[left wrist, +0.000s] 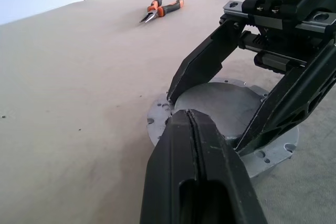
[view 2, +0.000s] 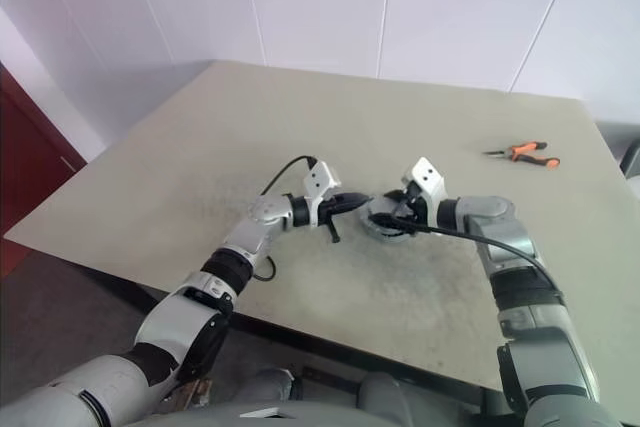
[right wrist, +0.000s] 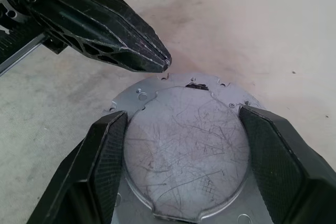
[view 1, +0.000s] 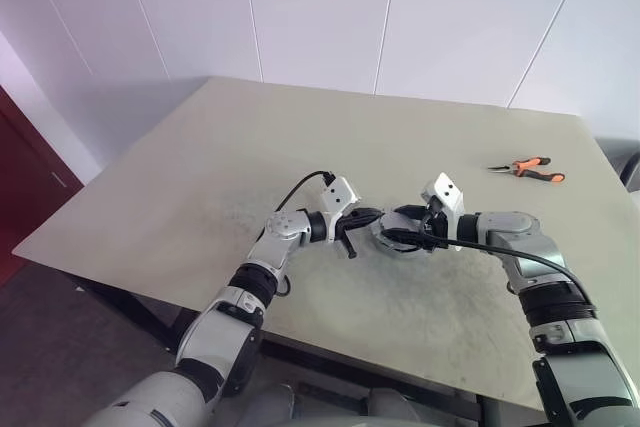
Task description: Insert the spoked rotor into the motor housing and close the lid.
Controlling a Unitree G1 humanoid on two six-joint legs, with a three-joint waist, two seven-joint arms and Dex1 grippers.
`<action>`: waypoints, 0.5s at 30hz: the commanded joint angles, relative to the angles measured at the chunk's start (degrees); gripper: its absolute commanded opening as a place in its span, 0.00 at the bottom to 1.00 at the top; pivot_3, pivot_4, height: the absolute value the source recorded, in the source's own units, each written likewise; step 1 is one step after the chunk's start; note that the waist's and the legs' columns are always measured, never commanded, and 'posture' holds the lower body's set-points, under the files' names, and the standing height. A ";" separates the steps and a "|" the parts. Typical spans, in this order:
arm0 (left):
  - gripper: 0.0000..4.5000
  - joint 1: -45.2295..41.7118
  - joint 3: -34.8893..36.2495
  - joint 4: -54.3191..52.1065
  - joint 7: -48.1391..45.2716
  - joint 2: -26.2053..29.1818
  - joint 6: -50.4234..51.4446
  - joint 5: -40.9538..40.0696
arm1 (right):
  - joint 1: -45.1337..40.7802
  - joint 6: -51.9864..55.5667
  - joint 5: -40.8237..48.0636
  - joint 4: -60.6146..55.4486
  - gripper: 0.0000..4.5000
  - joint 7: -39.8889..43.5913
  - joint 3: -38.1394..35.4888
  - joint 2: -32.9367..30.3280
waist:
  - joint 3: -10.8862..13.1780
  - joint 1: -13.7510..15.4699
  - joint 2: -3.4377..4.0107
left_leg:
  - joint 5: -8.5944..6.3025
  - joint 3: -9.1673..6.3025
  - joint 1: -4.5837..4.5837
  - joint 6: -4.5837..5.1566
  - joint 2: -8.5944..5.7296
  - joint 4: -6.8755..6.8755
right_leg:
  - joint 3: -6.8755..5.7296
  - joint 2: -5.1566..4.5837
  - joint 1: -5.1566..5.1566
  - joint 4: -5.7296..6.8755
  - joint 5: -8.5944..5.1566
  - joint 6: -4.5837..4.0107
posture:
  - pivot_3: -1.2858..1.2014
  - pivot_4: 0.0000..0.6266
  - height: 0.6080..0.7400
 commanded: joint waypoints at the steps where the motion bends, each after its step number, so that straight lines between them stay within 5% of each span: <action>1: 0.00 -0.60 0.33 -1.88 0.16 -0.14 -0.19 -0.46 | -0.48 -1.18 -1.15 -1.30 0.68 0.22 0.96 -0.87 | 0.00 -0.03 0.00 | 0.00 0.00 0.00 0.00 0.00 0.00 | 0.00 0.00 0.00 0.00 0.00 0.00 | 0.52 0.00 1.00; 15: 0.00 -0.54 0.24 -1.85 -0.05 -0.08 -0.23 -0.40 | -0.30 -2.62 -1.68 -0.20 0.68 1.48 0.39 -2.75 | 0.00 -0.05 0.00 | 0.00 0.01 0.00 0.00 0.00 0.02 | 0.00 0.00 0.01 0.00 0.00 0.00 | 0.52 0.00 1.00</action>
